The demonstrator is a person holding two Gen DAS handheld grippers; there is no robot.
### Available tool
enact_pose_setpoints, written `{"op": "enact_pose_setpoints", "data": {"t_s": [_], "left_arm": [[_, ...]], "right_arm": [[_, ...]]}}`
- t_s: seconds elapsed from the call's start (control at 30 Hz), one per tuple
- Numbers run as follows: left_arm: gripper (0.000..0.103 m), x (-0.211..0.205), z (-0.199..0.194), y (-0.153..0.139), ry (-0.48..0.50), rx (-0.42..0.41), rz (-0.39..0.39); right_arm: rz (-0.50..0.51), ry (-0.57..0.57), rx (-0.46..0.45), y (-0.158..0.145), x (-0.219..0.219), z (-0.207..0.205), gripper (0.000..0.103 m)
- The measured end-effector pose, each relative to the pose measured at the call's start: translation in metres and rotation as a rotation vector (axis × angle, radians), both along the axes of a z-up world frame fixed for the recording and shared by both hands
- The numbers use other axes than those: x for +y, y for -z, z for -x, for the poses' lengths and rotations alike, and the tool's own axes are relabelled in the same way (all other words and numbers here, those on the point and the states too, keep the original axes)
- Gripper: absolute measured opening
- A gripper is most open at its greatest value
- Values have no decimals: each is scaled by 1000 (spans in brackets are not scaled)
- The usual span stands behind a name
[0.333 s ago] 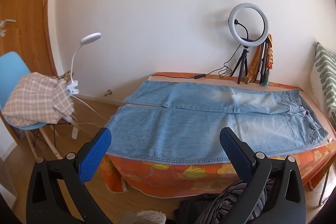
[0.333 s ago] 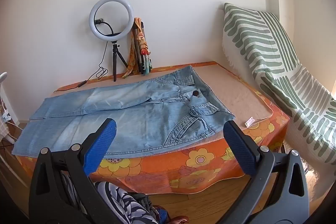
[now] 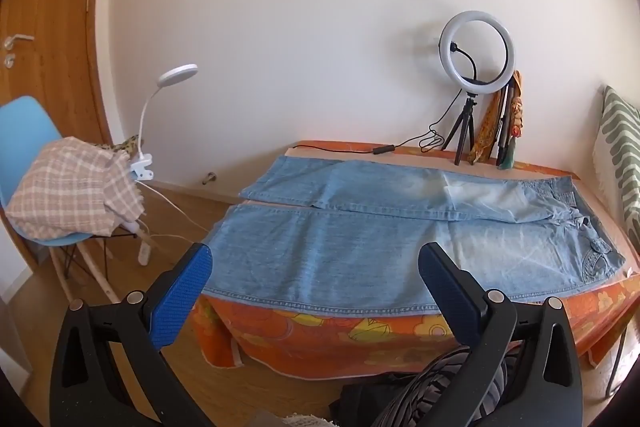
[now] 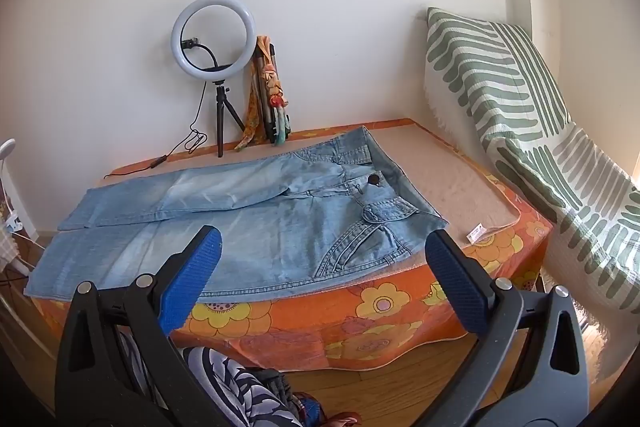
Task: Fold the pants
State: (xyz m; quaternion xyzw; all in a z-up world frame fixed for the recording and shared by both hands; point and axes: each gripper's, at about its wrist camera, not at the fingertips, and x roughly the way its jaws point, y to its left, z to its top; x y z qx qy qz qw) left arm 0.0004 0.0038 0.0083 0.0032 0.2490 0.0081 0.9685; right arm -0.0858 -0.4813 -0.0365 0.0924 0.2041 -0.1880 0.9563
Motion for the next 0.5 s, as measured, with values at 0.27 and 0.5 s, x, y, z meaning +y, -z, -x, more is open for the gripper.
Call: {"op": "enact_pose_setpoints", "data": {"t_s": [0.27, 0.5], "left_arm": [[103, 1, 0, -1, 5, -8, -4], [103, -1, -1, -2, 7, -7, -5]], "right_arm": [[0, 0, -2, -1, 2, -3, 103], [0, 1, 1, -1, -3, -1, 103]]}}
